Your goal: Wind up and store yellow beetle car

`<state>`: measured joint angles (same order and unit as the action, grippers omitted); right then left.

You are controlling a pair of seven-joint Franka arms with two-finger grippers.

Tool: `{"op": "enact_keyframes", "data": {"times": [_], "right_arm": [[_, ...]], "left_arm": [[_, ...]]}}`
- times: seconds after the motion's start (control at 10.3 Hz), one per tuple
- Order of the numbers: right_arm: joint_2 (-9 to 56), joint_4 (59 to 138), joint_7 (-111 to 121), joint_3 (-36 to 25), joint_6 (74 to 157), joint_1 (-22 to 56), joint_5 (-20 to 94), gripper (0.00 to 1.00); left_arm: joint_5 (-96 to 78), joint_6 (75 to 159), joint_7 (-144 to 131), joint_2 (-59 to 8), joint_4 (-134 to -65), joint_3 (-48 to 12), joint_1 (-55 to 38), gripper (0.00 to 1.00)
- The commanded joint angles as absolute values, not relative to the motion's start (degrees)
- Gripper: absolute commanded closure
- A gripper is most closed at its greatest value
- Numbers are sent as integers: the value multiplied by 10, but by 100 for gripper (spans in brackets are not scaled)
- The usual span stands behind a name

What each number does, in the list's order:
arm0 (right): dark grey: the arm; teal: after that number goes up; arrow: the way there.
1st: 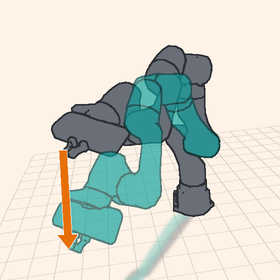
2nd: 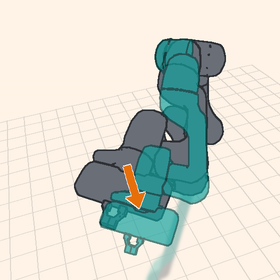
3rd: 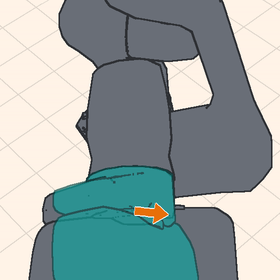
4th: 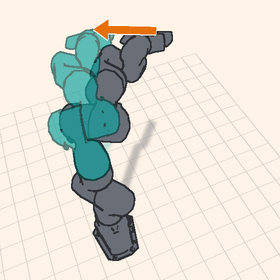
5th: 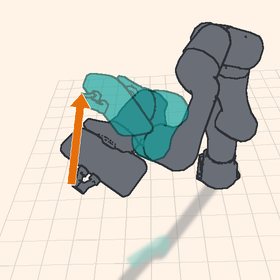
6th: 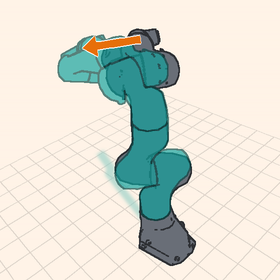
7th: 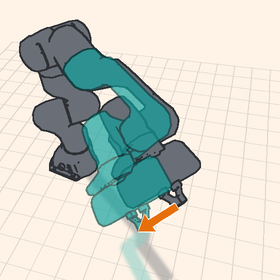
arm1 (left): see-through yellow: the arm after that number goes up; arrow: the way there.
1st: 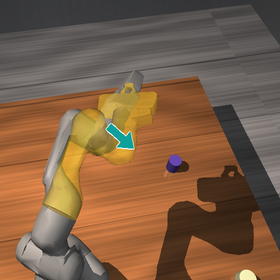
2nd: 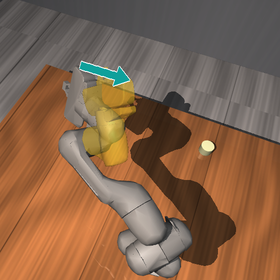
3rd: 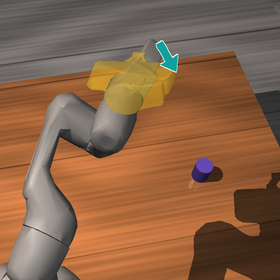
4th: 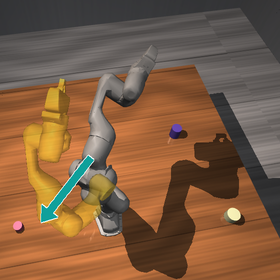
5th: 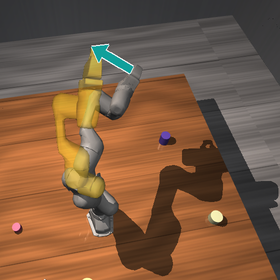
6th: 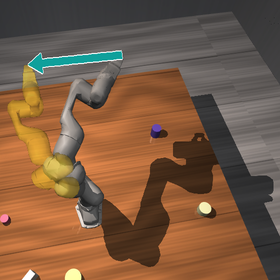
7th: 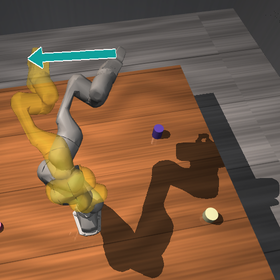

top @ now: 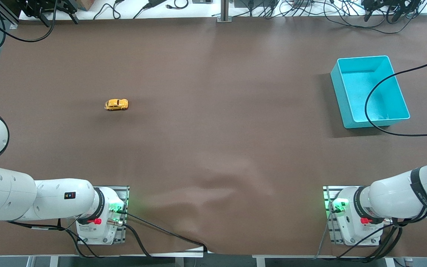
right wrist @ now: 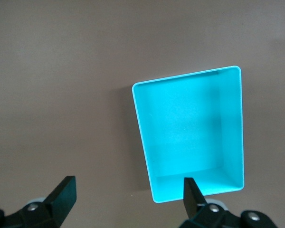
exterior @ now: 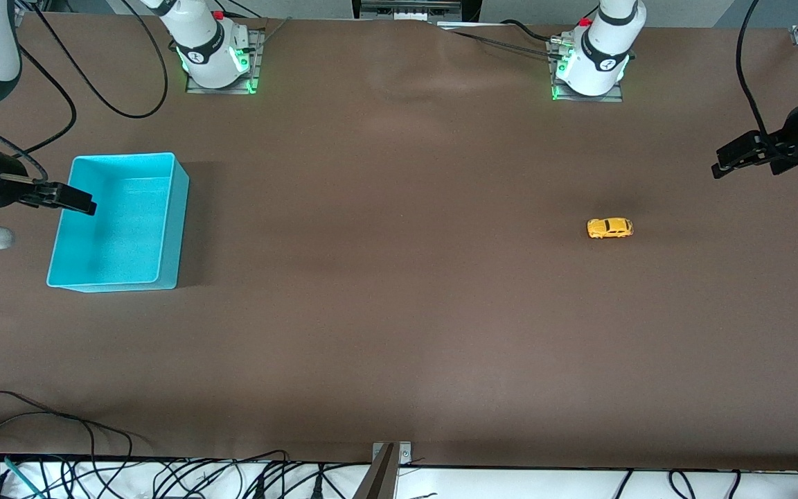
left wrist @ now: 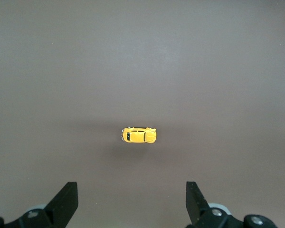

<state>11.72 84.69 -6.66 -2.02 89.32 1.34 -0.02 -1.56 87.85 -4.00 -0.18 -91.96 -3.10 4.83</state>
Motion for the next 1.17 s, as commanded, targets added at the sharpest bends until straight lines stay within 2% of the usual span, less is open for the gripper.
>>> {"op": "enact_keyframes", "data": {"times": [0.0,0.58,1.07], "right_arm": [[108,847,-62,-22,891,11,11,0],[92,847,-67,-24,887,11,13,0],[90,847,-66,-23,880,11,11,0]], "left_arm": [[-2,867,-28,-11,-900,-32,46,0],[-4,866,-20,-18,-911,-28,64,0],[-3,921,-24,-30,-984,-26,67,0]]}}
